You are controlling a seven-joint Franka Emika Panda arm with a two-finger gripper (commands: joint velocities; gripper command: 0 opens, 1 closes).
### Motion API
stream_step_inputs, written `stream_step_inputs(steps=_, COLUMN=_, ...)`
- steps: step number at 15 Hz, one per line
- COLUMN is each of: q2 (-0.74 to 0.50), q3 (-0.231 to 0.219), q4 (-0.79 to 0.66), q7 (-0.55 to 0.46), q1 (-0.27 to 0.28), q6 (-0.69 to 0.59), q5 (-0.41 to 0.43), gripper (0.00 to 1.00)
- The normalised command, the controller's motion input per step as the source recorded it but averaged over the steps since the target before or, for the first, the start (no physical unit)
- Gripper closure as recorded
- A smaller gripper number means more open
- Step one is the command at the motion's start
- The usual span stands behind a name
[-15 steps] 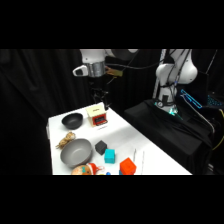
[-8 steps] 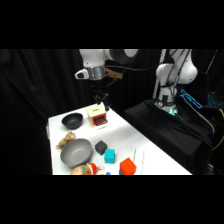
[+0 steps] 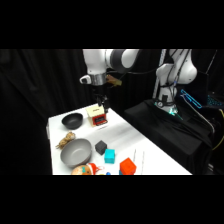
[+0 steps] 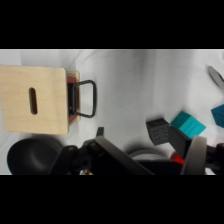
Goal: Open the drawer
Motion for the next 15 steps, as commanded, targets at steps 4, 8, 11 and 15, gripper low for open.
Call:
stream_step_inputs(steps=4, q2=-0.06, q3=-0.033, q4=-0.23, q7=0.13, q1=-0.027, q6=0.37, q5=-0.086, gripper=0.0)
stream_step_inputs(steps=8, q2=0.09, q3=-0.027, q4=-0.09, q7=0.11, q1=-0.012, q6=0.35, q5=-0.116, gripper=0.0)
stream_step_inputs(steps=11, q2=0.13, q3=-0.055, q4=-0.03, q7=0.08, q1=-0.023, q6=0.29, q5=-0.125, gripper=0.0)
stream_step_inputs(steps=15, q2=0.09, q3=-0.064, q4=-0.03, q7=0.03, q1=-0.029, q6=0.23, q5=-0.099, gripper=0.0)
